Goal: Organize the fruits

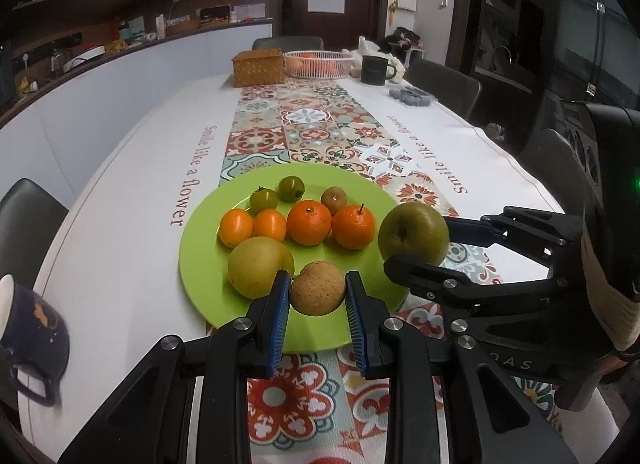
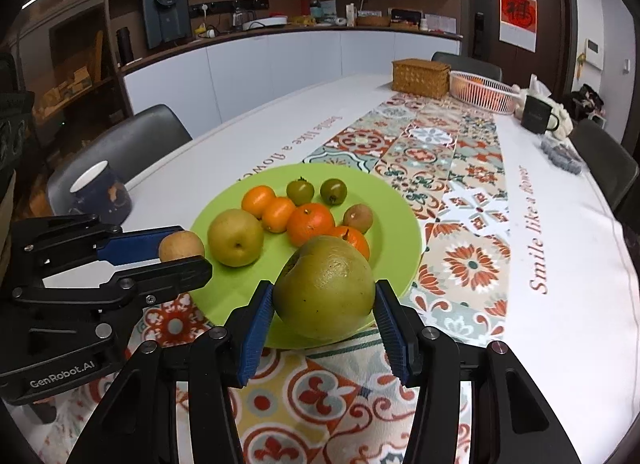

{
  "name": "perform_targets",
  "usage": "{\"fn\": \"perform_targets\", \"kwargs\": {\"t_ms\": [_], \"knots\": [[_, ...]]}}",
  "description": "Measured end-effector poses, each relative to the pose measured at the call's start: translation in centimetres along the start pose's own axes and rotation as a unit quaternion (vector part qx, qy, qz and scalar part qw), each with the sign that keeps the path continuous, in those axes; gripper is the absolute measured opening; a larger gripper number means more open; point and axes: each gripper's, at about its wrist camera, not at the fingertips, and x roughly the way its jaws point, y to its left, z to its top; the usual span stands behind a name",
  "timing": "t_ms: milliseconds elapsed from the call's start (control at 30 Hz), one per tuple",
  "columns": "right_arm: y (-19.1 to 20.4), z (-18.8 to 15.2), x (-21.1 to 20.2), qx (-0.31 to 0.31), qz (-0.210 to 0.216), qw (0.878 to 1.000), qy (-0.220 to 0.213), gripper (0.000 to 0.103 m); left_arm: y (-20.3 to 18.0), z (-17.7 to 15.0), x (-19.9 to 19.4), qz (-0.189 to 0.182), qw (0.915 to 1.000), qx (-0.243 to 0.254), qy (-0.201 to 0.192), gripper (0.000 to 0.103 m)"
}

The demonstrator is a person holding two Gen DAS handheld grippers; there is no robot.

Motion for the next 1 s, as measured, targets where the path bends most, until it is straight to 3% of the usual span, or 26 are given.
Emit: {"fn": "perform_targets", "kwargs": {"t_ms": [67,133,233,433,600,933,1000], "knots": [[-0.1,0.0,0.6,0.002,0.004,1.000,0.004,0.051,0.1,0.1,0.5,-0.005,1.0000,-0.001,0.003,0.028],[-0.3,0.1,0.9,0.007,0.008,1.000,0.006,0.052,0.2,0.2,0.7,-0.003,1.0000,-0.003,0.005,0.044],[-0.7,0.3,0.6,0.017,-0.003,1.000,-0.005,0.063,0.6,0.1,0.5,0.007,0.9999,-0.012,0.002,0.052],[-0.5,-0.2,-2.5,0.029,-0.044,0.998,-0.030,0.065,1.0,-0.7,-0.8,0.035,0.9988,-0.033,0.003,0.052],[0.1,-1.0,-5.7,0.046,-0.073,0.995,-0.048,0.065,0.4,-1.3,-3.5,0.051,0.9980,-0.032,-0.018,0.052],[2.6,-2.8,-13.4,0.067,-0.109,0.988,-0.087,0.065,-1.6,-1.9,-10.1,0.054,0.9965,-0.022,-0.060,0.058],[3.1,-3.3,-15.1,0.071,-0.116,0.986,-0.094,0.070,-2.2,-2.3,-11.8,0.055,0.9961,-0.017,-0.067,0.059]]}}
